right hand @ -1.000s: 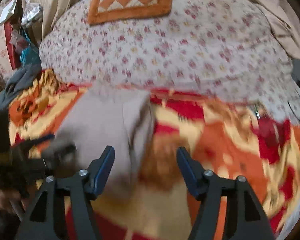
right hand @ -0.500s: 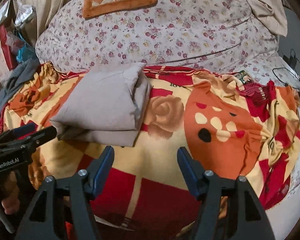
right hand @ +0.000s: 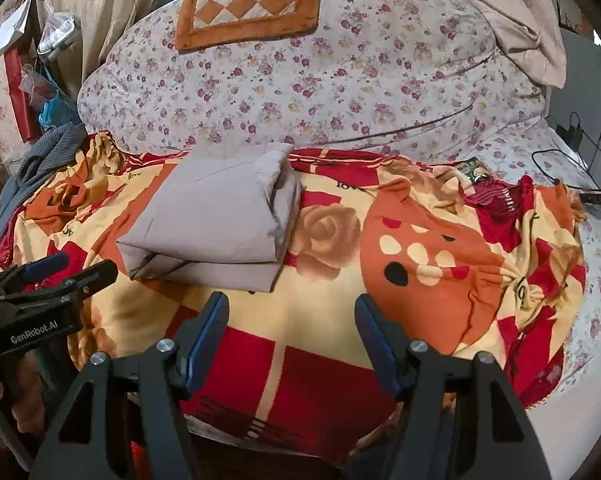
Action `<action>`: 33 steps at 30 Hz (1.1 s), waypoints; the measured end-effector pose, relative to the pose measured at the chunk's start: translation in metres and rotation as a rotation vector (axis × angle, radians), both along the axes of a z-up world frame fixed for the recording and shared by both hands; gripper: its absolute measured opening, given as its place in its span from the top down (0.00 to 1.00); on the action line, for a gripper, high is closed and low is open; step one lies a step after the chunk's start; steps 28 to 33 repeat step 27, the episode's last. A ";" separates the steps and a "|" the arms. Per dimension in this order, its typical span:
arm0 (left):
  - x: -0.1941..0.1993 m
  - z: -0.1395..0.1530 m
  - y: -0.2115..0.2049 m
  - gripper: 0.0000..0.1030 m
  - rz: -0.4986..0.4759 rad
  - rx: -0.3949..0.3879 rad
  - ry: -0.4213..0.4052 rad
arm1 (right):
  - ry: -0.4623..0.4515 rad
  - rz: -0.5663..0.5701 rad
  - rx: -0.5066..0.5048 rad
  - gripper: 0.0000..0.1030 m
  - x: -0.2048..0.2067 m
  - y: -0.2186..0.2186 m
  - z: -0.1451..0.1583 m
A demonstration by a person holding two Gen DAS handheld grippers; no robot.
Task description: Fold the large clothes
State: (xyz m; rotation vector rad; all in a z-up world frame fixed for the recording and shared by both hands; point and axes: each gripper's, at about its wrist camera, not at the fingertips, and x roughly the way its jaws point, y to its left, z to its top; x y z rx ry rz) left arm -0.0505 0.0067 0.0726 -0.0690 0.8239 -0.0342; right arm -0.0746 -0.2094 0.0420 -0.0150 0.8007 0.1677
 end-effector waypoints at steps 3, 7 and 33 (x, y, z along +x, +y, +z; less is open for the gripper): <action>-0.001 0.001 0.000 0.13 0.002 0.004 -0.007 | 0.004 0.000 0.002 0.33 -0.001 0.001 -0.001; -0.002 0.001 -0.001 0.13 0.004 0.004 -0.008 | 0.012 0.008 0.004 0.33 0.000 0.003 -0.004; 0.000 -0.004 -0.005 0.13 -0.003 0.022 -0.014 | 0.020 0.021 -0.007 0.33 0.001 0.007 -0.007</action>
